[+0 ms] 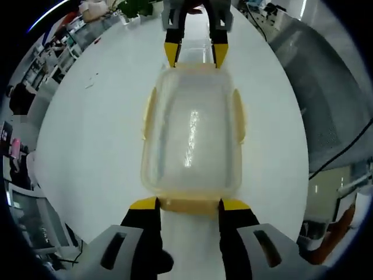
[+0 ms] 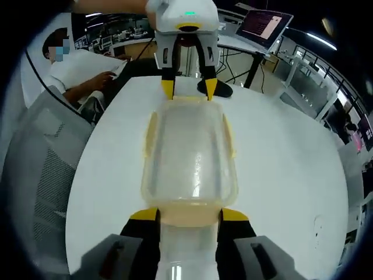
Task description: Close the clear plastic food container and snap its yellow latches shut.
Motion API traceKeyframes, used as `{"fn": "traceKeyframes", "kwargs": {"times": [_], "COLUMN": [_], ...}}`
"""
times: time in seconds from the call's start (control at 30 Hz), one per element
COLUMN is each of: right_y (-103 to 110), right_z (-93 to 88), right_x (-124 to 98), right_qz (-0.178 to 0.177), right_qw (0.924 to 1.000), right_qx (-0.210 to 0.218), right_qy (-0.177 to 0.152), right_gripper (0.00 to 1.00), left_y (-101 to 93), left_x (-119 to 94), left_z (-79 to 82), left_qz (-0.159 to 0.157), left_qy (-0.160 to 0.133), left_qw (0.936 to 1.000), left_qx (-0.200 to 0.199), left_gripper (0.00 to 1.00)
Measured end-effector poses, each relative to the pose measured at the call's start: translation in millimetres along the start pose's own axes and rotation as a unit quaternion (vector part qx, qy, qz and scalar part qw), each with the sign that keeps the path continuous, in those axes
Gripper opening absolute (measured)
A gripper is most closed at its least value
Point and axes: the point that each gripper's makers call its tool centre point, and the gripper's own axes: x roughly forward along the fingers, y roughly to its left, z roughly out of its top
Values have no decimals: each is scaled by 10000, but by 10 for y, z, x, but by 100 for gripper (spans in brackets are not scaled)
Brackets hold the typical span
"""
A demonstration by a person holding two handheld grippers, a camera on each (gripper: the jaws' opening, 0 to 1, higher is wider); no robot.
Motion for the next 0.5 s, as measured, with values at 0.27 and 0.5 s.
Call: {"fn": "traceKeyframes", "kwargs": {"times": [0.27,0.5], "right_y": [21,12], "right_z": [-65,-191], "right_x": [-223,-421], "right_qz": [-140,-287], "right_qw": [9999,9996], "right_qx": [-24,15], "right_qy": [30,38], "right_gripper": [35,35], "left_y": [-9,36], "left_x": [-68,-100], "left_z": [196,437], "left_qz": [66,182], "left_qy": [-54,-136], "left_qw": [9999,9995], "left_qx": [62,208], "left_gripper": [36,36]}}
